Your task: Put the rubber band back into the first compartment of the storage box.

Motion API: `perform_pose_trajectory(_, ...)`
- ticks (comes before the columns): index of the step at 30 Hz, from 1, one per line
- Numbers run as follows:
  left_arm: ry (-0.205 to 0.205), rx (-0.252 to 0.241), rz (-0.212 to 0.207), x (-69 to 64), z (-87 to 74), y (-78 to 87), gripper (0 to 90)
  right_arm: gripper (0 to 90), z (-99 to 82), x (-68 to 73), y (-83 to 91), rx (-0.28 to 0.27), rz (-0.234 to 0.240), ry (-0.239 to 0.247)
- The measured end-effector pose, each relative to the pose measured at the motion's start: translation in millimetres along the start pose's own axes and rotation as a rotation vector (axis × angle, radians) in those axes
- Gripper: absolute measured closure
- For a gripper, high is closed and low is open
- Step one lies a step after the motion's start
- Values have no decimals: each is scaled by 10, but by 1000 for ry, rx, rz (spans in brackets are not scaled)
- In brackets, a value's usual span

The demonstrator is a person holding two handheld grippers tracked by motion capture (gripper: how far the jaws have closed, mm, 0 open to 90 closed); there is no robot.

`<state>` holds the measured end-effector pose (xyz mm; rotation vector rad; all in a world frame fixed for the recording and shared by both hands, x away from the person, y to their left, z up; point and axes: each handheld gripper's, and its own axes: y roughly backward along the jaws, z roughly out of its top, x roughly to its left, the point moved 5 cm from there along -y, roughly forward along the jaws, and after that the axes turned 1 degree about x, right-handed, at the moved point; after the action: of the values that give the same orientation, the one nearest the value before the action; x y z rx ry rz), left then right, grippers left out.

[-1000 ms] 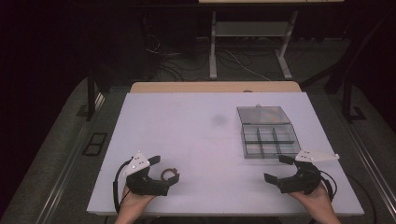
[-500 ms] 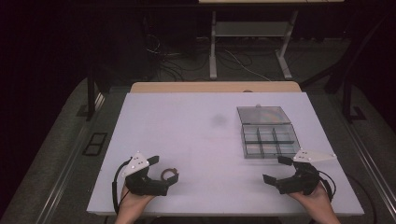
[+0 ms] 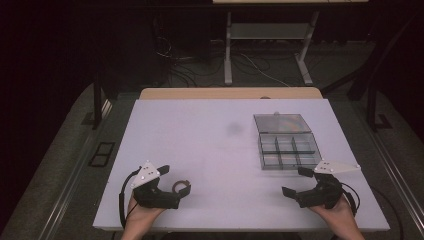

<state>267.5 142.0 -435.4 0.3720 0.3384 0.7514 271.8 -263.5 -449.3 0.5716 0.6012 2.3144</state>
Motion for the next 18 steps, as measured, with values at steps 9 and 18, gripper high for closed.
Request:
perform_pose_trajectory(9, -13, 30, 21, 49, 33, 37, 0, 8, -3, 1, -2, 1, -1, 1)
perform_pose_trajectory(18, -23, 57, 34, 108, 78, 87, 0, 8, -6, 5, -7, 8, -2, 2)
